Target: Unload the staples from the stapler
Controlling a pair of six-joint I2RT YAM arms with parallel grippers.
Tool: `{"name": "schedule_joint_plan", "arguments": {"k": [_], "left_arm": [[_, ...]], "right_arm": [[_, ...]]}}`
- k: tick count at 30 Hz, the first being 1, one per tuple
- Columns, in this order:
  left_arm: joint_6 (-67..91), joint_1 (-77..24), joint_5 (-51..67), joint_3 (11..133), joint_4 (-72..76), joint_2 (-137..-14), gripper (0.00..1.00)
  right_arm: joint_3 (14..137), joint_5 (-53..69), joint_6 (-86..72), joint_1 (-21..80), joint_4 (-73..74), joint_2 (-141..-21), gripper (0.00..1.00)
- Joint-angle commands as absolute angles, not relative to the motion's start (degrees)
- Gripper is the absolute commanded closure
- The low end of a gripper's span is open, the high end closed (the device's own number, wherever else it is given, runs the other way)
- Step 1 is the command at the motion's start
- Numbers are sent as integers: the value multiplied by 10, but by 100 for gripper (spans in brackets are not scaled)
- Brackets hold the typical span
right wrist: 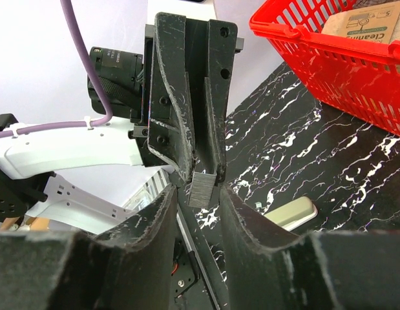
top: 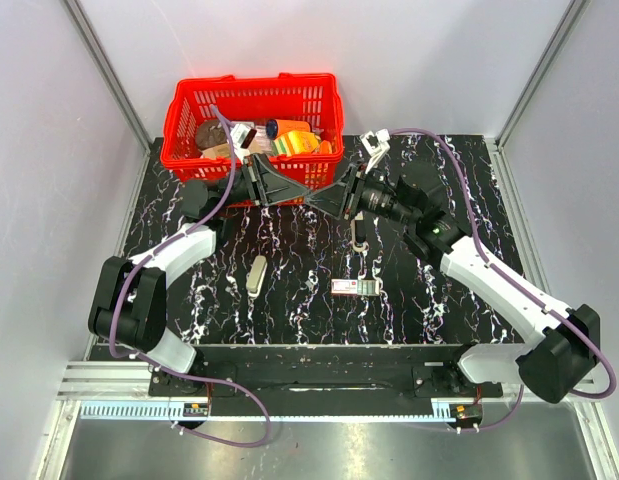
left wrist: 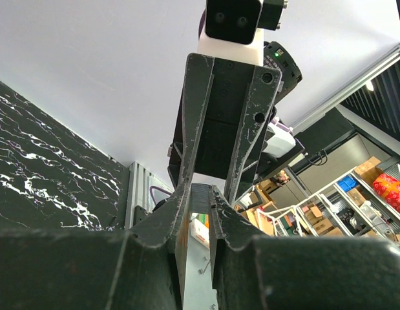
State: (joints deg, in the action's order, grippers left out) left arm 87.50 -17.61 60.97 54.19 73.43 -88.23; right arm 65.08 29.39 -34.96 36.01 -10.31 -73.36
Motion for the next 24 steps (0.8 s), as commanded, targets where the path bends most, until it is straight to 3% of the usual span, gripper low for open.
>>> {"name": "schedule_joint_plan", "arguments": {"k": [1,8,10,12,16,18,19,21,24], "left_arm": [[879,-179,598,556,865,-870,100],[870,-179,601,556,855,-868,98],[860,-180,602,556,838,-868,84],[830,-180,604,556,803,-861,62],[685,-175,599,564,636,-821,49],[648,-169,600,579,573,-824,28],[642,-164,601,584,563,-826,12],[588,-157,601,591,511,-825,6],[399,-163,587,621,271,-816,5]], "right_arm": [[679,287,-340,364,-115,-732,65],[671,283,-340,365,-116,-722,83],[671,283,-338,365,-112,-721,86],[670,280,-335,364,-102,-718,88],[659,262,-317,364,-56,-699,90],[652,240,-305,365,-19,-683,90],[648,228,-298,364,-4,-675,91],[641,201,-288,364,51,-656,92],[628,164,-282,365,112,-635,92]]}}
